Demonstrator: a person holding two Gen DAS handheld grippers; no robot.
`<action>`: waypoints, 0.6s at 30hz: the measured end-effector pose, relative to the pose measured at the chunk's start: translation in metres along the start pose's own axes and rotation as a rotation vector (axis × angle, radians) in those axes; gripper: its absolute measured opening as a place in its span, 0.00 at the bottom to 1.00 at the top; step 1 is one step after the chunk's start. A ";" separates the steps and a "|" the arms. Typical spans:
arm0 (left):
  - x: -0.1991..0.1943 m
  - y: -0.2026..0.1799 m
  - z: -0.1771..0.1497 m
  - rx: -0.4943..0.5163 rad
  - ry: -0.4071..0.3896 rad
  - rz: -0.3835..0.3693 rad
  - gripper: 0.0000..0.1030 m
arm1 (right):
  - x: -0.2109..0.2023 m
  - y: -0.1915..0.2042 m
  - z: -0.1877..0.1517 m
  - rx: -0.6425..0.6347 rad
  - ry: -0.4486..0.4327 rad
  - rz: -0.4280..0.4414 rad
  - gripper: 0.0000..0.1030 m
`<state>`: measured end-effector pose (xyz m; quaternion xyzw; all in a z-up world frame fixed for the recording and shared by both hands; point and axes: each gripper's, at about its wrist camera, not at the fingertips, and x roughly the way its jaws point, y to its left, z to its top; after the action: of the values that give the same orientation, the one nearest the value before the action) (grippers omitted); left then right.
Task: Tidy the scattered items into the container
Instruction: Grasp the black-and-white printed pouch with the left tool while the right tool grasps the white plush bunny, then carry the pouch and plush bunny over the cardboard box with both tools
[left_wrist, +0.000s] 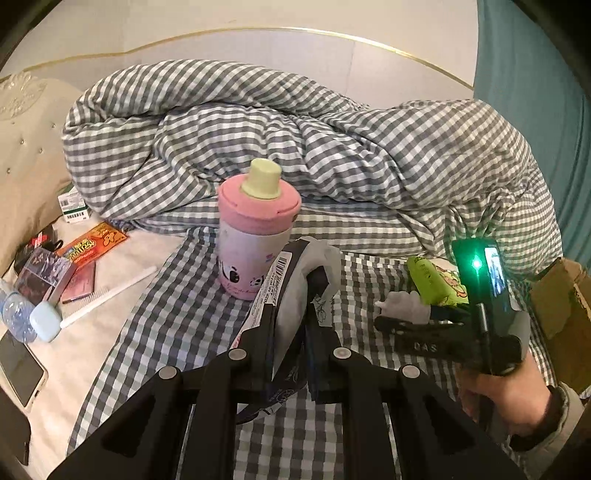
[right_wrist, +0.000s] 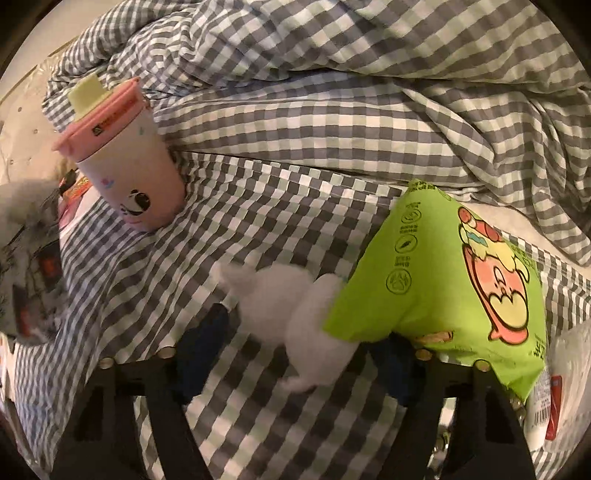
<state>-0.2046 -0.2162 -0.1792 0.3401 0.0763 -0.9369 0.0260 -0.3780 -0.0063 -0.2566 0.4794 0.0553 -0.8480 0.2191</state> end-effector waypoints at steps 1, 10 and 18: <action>0.000 0.001 -0.001 -0.004 0.000 -0.001 0.13 | 0.000 0.001 0.000 -0.003 -0.003 0.000 0.64; -0.004 0.002 -0.005 -0.017 -0.001 -0.001 0.14 | -0.014 0.006 -0.012 -0.021 -0.023 0.016 0.62; -0.025 -0.012 0.001 -0.007 -0.033 0.009 0.13 | -0.063 0.020 -0.025 -0.042 -0.086 0.039 0.61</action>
<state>-0.1874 -0.2044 -0.1604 0.3247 0.0774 -0.9421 0.0328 -0.3222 0.0034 -0.2148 0.4387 0.0544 -0.8620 0.2480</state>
